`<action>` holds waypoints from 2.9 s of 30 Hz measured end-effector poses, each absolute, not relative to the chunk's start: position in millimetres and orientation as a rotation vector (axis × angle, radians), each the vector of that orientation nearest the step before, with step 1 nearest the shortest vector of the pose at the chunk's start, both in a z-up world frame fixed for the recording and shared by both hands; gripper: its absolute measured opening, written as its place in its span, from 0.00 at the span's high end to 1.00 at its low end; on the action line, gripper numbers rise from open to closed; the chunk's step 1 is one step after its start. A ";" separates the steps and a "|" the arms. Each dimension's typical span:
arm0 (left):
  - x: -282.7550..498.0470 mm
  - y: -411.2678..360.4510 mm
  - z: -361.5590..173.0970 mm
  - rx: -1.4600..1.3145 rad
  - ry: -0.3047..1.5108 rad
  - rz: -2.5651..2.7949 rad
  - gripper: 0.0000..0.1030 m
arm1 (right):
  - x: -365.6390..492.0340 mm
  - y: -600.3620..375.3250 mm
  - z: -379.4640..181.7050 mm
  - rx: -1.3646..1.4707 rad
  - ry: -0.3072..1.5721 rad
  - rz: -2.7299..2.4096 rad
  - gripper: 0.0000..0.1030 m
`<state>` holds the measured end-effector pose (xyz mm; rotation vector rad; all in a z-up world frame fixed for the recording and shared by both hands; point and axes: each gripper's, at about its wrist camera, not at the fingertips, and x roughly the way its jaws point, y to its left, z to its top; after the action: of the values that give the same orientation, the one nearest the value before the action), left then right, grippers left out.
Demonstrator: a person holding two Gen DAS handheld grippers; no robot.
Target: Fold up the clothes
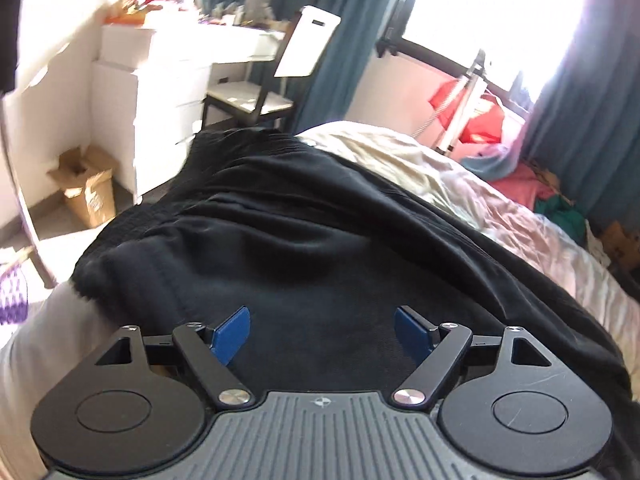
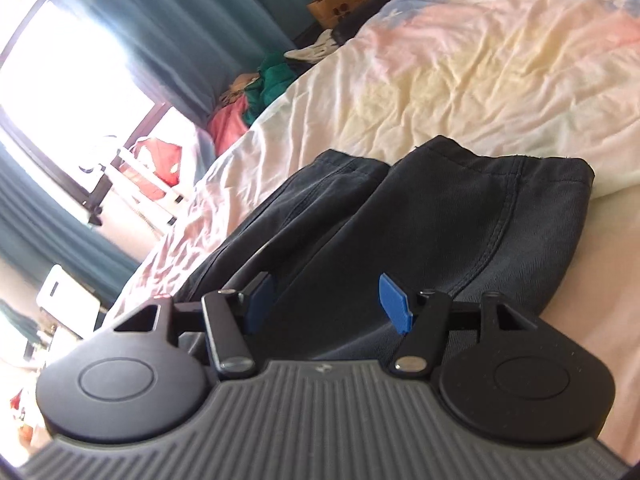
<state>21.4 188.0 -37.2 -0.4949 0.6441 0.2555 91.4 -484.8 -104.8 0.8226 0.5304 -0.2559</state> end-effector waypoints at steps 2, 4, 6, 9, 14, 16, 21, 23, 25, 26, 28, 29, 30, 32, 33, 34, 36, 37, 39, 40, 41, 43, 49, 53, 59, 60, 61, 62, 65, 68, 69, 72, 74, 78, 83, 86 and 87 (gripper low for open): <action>2.1 215.9 -36.4 -0.621 0.624 0.262 0.19 | 81.1 -489.8 -98.3 0.820 0.521 -0.279 0.39; -6.9 234.0 -36.0 -0.700 0.607 0.261 0.15 | 70.8 -494.9 -91.8 0.817 0.512 -0.303 0.39; -9.8 252.7 -40.8 -0.789 0.608 0.249 0.13 | 60.4 -499.9 -85.3 0.815 0.503 -0.326 0.39; -11.7 278.7 -56.8 -0.955 0.632 0.262 0.13 | 42.5 -509.3 -80.5 0.779 0.481 -0.390 0.39; -13.9 316.7 -82.8 -1.188 0.646 0.255 0.13 | 14.3 -543.5 -102.3 0.938 0.469 -0.517 0.39; -20.7 322.6 -87.7 -1.230 0.647 0.257 0.14 | 3.8 -557.3 -111.8 1.037 0.442 -0.575 0.39; -53.2 321.5 -79.7 -1.241 0.585 0.299 0.15 | -8.1 -575.6 -137.9 1.218 0.422 -0.649 0.39; -63.3 314.9 -75.5 -1.224 0.570 0.367 0.12 | -1.6 -578.2 -149.5 1.269 0.455 -0.634 0.39; -68.3 311.8 -74.3 -1.189 0.592 0.443 0.12 | 7.8 -579.7 -158.4 1.297 0.487 -0.614 0.39; -67.9 312.3 -76.6 -1.194 0.610 0.450 0.12 | 13.7 -580.0 -161.7 1.301 0.502 -0.601 0.39; -64.6 316.5 -86.3 -1.259 0.624 0.425 0.12 | 25.9 -581.4 -166.6 1.297 0.533 -0.584 0.39; -61.8 318.2 -90.6 -1.289 0.627 0.411 0.12 | 33.5 -582.2 -168.2 1.283 0.549 -0.575 0.39; -58.5 319.3 -94.2 -1.314 0.628 0.398 0.12 | 41.0 -583.0 -169.8 1.270 0.564 -0.567 0.39; -49.9 319.0 -99.6 -1.320 0.657 0.363 0.12 | 53.1 -583.5 -174.3 1.258 0.596 -0.556 0.39; -45.3 318.4 -102.0 -1.316 0.675 0.343 0.12 | 58.0 -582.6 -176.8 1.256 0.613 -0.553 0.39; -41.6 317.8 -103.3 -1.312 0.687 0.338 0.12 | 62.7 -581.8 -179.3 1.253 0.630 -0.549 0.40; -39.2 316.3 -103.5 -1.315 0.678 0.346 0.13 | 68.2 -581.2 -184.6 1.264 0.650 -0.530 0.40; -38.7 315.6 -103.0 -1.313 0.671 0.346 0.14 | 70.1 -581.1 -187.0 1.270 0.655 -0.525 0.40; -38.0 313.7 -100.8 -1.295 0.655 0.343 0.24 | 70.3 -581.6 -189.0 1.271 0.655 -0.533 0.40; -37.4 312.0 -99.6 -1.281 0.644 0.341 0.29 | 69.7 -580.2 -188.6 1.269 0.651 -0.536 0.40; -35.2 310.3 -99.3 -1.275 0.628 0.328 0.36 | 69.2 -578.9 -188.1 1.267 0.647 -0.540 0.40; -39.9 307.8 -97.3 -1.305 0.566 0.258 0.38 | 68.2 -576.1 -187.2 1.263 0.640 -0.545 0.40; -47.8 293.7 -91.7 -1.272 0.557 0.228 0.38 | 73.9 -564.3 -181.8 1.249 0.631 -0.525 0.40; -44.0 289.3 -108.3 -1.311 0.687 0.284 0.40 | 75.9 -553.3 -177.8 1.220 0.635 -0.516 0.40; -47.3 270.6 -108.3 -1.290 0.724 0.273 0.38 | 80.1 -521.8 -170.9 1.137 0.637 -0.499 0.40; -47.2 269.8 -109.3 -1.305 0.714 0.269 0.38 | 79.7 -517.0 -170.8 1.129 0.632 -0.504 0.40; -46.3 270.2 -110.4 -1.320 0.705 0.265 0.38 | 79.6 -512.0 -170.8 1.118 0.629 -0.507 0.40; -45.9 271.1 -111.2 -1.330 0.692 0.268 0.41 | 79.6 -507.0 -170.8 1.107 0.626 -0.509 0.40; -49.2 274.4 -108.4 -1.309 0.625 0.294 0.64 | 83.4 -494.1 -167.2 1.040 0.631 -0.505 0.40; -57.2 276.2 -103.7 -1.268 0.594 0.321 0.86 | 87.8 -490.6 -163.9 1.002 0.639 -0.508 0.40; -60.1 275.9 -102.5 -1.265 0.586 0.324 0.89 | 87.9 -491.2 -164.1 1.007 0.637 -0.510 0.40; -66.7 273.7 -97.9 -1.267 0.563 0.321 0.92 | 86.1 -494.1 -167.1 1.034 0.633 -0.514 0.40; -65.9 276.0 -90.1 -1.237 0.532 0.310 0.92 | 84.8 -495.4 -167.7 1.042 0.630 -0.517 0.40; -78.1 279.4 -78.1 -1.242 0.439 0.290 0.93 | 80.4 -497.5 -168.9 1.066 0.618 -0.523 0.40; -66.0 289.8 -75.9 -1.253 0.433 0.321 0.93 | 72.9 -506.9 -173.6 1.142 0.596 -0.544 0.40; -56.2 296.5 -78.4 -1.232 0.475 0.334 0.92 | 69.2 -511.3 -172.3 1.154 0.563 -0.577 0.40; -50.1 300.3 -81.3 -1.237 0.481 0.333 0.92 | 68.0 -513.8 -171.2 1.153 0.546 -0.595 0.40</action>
<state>-50.1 300.3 -81.3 -1.2370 0.4809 0.3330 68.0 -513.8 -171.2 1.1526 0.5465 -0.5951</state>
